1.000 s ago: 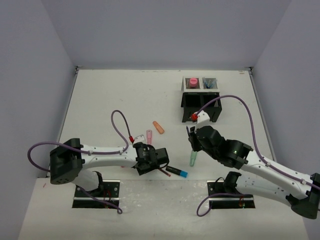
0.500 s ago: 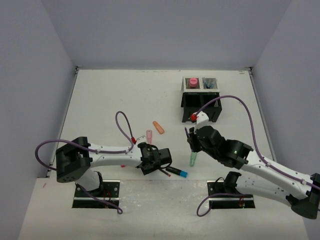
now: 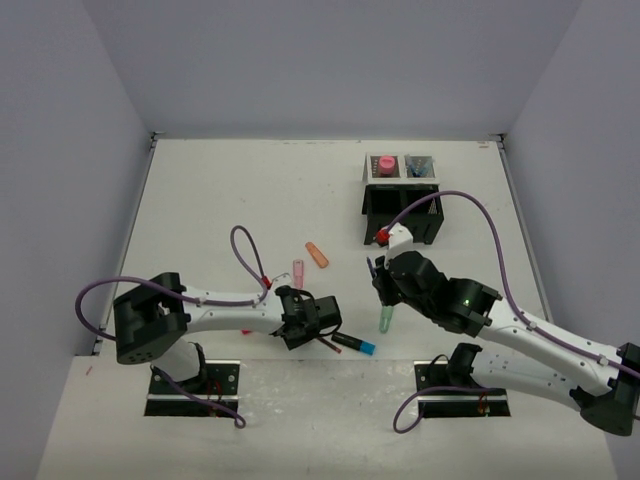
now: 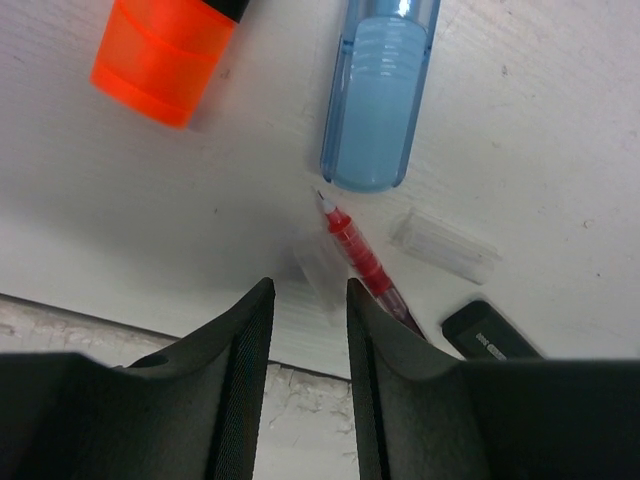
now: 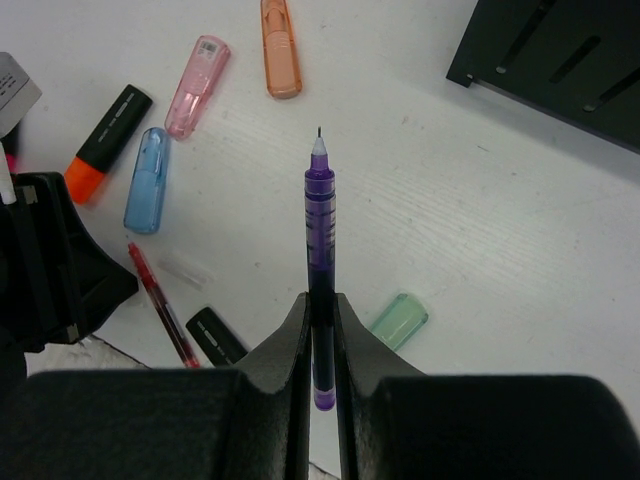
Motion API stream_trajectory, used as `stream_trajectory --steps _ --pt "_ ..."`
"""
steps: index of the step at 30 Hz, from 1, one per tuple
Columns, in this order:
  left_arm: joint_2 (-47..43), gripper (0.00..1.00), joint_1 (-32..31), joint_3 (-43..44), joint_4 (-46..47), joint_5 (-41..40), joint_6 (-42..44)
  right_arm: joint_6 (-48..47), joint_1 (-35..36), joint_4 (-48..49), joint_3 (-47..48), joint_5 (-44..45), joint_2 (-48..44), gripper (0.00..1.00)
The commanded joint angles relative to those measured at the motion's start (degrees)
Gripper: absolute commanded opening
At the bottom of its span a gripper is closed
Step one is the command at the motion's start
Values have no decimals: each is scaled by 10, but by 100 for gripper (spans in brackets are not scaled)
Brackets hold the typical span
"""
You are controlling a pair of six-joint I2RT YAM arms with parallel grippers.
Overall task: Sort the stationery into containers
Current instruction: Close the pen cap on the pen.
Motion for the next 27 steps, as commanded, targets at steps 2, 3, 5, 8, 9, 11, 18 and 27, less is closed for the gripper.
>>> stream_trajectory --steps 2,3,5,8,9,11,18,27 --pt "18 36 18 -15 35 5 4 -8 1 14 5 -9 4 0" --pt "18 36 18 -15 36 6 6 -7 1 14 5 -11 3 0" --pt "24 34 18 -17 33 10 5 -8 1 15 5 -13 4 0" --pt "15 23 18 -31 37 14 -5 -12 1 21 3 -21 3 0" --pt "15 20 19 -37 37 15 -4 -13 1 21 3 -21 3 0" --pt "-4 11 22 -51 40 16 -7 -15 1 29 2 -34 1 0" --pt "-98 0 23 -60 -14 -50 -3 -14 1 82 -18 -111 -24 0" --pt "-269 0 25 19 -99 -244 97 12 1 275 -76 -289 -25 0"
